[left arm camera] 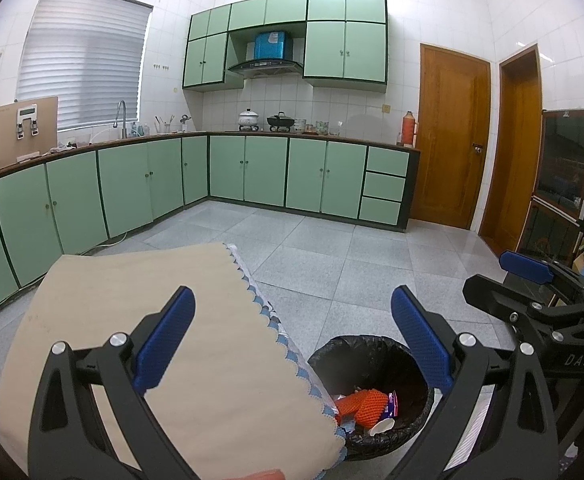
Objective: Collect trash
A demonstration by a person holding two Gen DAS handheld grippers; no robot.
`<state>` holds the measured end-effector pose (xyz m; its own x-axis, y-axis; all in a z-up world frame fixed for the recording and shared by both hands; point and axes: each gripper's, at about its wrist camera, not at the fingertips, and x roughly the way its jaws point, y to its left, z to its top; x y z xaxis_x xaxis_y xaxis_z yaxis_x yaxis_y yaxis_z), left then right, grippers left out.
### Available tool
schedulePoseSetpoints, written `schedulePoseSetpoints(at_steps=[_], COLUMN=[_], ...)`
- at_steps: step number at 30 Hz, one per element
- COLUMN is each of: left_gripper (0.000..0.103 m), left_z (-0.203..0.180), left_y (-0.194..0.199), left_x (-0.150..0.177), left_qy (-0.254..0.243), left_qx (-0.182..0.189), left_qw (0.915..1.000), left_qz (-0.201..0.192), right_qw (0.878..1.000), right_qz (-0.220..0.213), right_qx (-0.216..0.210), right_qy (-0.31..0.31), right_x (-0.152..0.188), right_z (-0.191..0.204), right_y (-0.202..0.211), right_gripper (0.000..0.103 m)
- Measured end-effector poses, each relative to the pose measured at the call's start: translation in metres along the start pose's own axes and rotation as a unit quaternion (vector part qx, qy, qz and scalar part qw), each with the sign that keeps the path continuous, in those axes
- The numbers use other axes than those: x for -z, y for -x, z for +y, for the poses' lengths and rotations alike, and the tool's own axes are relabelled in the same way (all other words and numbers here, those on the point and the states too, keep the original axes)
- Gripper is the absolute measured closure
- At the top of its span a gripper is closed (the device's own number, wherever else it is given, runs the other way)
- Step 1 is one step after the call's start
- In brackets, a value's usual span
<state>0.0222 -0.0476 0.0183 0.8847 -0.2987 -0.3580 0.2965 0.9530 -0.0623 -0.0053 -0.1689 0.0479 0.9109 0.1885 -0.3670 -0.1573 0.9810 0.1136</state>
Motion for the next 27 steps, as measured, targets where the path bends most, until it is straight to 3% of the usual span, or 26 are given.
schedulePoseSetpoints(at_steps=[27], left_gripper=[0.008], left_z=[0.0012], left_y=[-0.0057], left_x=[-0.0001], left_qy=[0.007], left_qx=[0.005], left_qw=[0.9999], left_qz=[0.008], right_qw=[1.0], right_qz=[0.004], right_qx=[-0.001], right_qy=[0.0], right_x=[0.0027], right_z=[0.004], right_y=[-0.002], right_gripper=[0.006])
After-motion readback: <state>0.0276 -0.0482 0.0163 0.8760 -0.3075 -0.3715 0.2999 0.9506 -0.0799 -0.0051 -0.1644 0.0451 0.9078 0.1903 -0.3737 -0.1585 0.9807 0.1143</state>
